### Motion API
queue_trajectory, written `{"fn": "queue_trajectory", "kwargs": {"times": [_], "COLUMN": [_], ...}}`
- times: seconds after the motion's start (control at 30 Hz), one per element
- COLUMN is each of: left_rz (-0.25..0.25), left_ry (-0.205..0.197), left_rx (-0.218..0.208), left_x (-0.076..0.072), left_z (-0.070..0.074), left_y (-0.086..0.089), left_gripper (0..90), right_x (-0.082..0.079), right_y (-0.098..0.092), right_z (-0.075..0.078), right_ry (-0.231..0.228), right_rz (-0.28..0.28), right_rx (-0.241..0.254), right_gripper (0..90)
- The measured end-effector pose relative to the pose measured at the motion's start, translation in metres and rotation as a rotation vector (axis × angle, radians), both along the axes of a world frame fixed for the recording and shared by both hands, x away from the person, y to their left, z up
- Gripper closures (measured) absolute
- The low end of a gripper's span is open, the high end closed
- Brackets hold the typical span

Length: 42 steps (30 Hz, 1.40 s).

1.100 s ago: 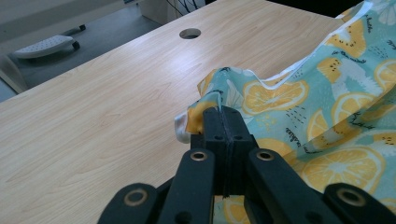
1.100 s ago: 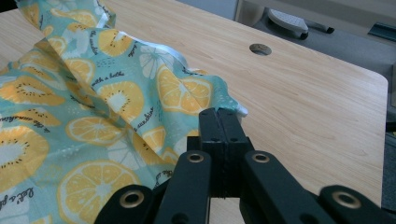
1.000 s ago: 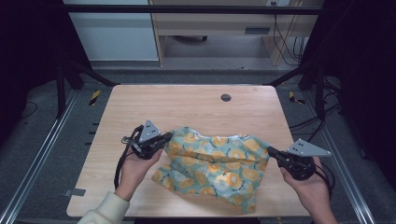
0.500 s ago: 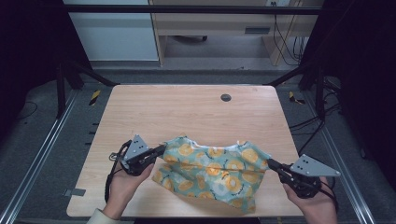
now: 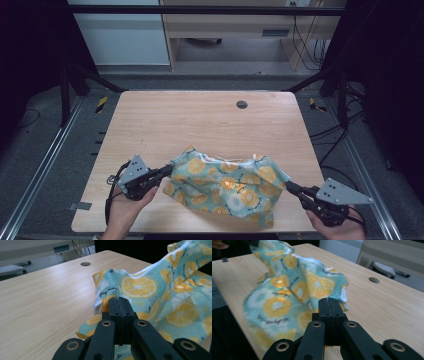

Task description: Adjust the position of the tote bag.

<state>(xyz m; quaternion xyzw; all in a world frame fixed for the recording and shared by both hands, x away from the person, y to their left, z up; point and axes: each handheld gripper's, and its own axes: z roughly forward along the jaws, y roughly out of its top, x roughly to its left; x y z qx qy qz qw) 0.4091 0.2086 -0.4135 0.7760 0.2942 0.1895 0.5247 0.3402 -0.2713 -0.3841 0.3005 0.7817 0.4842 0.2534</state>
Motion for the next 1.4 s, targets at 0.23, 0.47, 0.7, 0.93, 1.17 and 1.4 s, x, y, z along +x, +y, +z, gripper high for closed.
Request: {"fn": "queue_trajectory", "kwargs": {"times": [0.23,0.47,0.7,0.93,1.17,1.4], "left_rz": [-0.064,-0.121,-0.157,-0.215,-0.217,-0.191], "left_ry": [0.010,0.021,0.022,0.044,0.050,0.053], "left_rx": [-0.001,0.055,0.152,0.243,0.304,0.358], "left_x": [-0.015,-0.019,-0.024,-0.024,-0.021,-0.009], "left_z": [-0.015,-0.030,-0.042,-0.053,-0.059,-0.065], "left_y": [0.002,0.001,-0.007,-0.015,-0.020,-0.029], "left_gripper": [90.0,90.0,89.9,89.9,90.0,90.0], "right_x": [-0.015,-0.021,-0.021,-0.020,-0.013,-0.002], "right_y": [-0.003,-0.007,-0.010,-0.011,-0.010,-0.003], "right_z": [-0.010,-0.026,-0.041,-0.050,-0.061,-0.068], "right_ry": [0.017,0.068,0.126,0.157,0.194,0.210], "right_rz": [0.074,0.136,0.196,0.255,0.273,0.263], "right_rx": [0.017,0.015,0.000,-0.027,-0.066,-0.124], "right_gripper": [90.0,90.0,90.0,90.0,90.0,90.0]}}
